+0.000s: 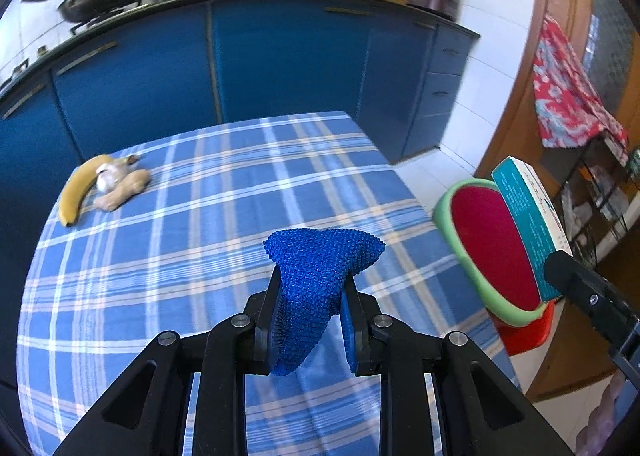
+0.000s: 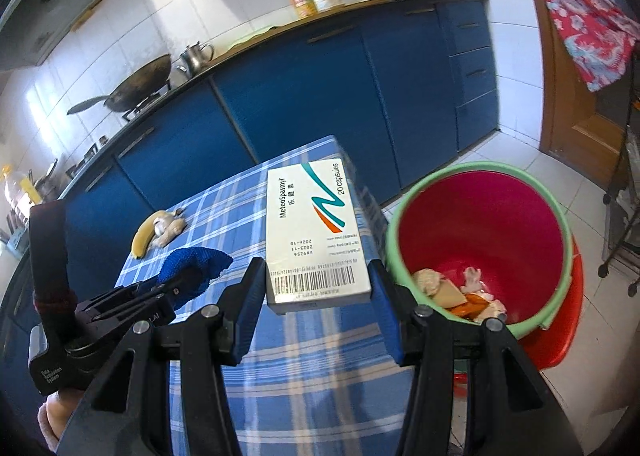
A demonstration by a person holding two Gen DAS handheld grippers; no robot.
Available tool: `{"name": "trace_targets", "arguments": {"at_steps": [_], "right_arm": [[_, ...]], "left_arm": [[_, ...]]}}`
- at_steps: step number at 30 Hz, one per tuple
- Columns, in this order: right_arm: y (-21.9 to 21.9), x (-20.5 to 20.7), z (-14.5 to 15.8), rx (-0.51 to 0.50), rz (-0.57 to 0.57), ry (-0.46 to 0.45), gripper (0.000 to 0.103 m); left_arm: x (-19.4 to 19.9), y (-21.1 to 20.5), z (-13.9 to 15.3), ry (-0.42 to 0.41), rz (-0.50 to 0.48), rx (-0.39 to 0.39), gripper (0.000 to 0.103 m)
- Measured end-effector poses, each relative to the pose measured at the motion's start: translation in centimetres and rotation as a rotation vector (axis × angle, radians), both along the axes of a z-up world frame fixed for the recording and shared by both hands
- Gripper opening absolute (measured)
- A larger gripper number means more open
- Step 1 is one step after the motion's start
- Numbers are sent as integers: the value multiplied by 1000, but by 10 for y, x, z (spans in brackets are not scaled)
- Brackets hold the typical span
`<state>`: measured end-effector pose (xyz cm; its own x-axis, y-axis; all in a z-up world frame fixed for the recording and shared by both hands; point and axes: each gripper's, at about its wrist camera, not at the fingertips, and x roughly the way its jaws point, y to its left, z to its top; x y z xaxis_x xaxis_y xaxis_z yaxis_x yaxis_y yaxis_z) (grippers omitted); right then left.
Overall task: Collect trash
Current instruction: 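Carry the cloth and box over the red bucket and release both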
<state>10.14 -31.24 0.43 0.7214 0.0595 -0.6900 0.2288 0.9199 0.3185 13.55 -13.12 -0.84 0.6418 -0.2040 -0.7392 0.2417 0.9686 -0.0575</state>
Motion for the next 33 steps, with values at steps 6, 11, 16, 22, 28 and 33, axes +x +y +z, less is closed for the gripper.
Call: {"name": "trace_targets", "arguments": {"at_steps": [6, 11, 16, 22, 28, 33], "right_arm": [[-23, -11, -3, 8, -50, 3, 54], [-42, -21, -5, 12, -95, 5, 54], [-63, -28, -13, 25, -146, 18, 54], [-87, -33, -29, 38, -205, 51, 54], [-108, -38, -45, 58, -252, 80, 54], [-122, -40, -57, 66, -286, 103, 54]], "left_arm": [[1, -29, -2, 3, -55, 17, 25], [1, -54, -3, 1, -113, 26, 25], [4, -79, -7, 13, -173, 19, 25], [10, -108, -14, 20, -225, 17, 25], [17, -133, -22, 35, -266, 21, 25], [22, -152, -30, 45, -303, 23, 25]]}}
